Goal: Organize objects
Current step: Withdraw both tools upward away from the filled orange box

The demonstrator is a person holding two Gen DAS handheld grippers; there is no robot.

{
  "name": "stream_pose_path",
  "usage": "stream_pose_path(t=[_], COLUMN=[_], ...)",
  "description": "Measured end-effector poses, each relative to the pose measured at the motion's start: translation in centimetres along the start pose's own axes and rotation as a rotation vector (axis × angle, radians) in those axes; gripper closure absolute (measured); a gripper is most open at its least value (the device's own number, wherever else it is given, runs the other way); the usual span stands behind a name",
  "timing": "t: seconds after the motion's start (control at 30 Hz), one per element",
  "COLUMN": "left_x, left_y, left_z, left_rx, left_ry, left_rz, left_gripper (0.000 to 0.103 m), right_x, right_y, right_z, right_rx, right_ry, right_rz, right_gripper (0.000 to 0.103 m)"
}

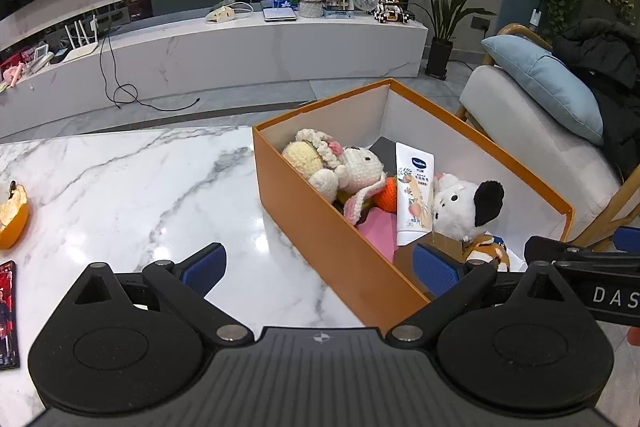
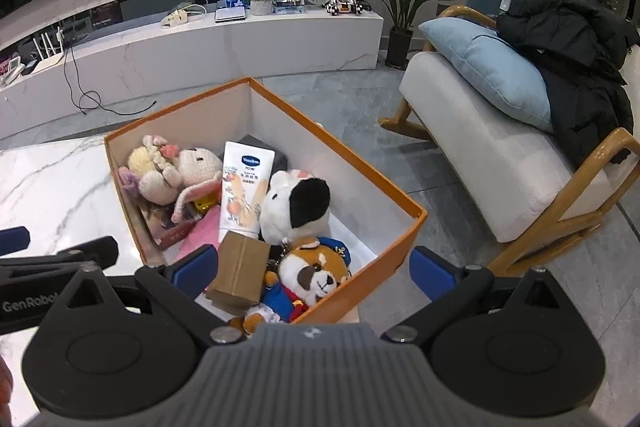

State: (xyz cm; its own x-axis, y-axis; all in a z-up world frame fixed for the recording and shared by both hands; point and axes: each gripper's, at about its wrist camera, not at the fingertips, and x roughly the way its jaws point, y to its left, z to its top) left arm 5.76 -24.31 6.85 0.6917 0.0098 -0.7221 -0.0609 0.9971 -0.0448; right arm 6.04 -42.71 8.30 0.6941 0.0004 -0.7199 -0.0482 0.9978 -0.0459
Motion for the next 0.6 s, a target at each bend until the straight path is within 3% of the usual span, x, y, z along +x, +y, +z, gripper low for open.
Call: stream_pose_path(t=[0.6], left_x=[0.23], left_y=[-0.07], left_z=[-0.30], left_rx=[0.016], left_ry=[0.007], left_rz=[-0.004], left_gripper=[0.000], right_x=[-0.03], right_y=[0.12], right_z=[-0.07], right_rx=[-0.007], right_ry=[0.010], right_rz=[-0.015], right_gripper=[0.001])
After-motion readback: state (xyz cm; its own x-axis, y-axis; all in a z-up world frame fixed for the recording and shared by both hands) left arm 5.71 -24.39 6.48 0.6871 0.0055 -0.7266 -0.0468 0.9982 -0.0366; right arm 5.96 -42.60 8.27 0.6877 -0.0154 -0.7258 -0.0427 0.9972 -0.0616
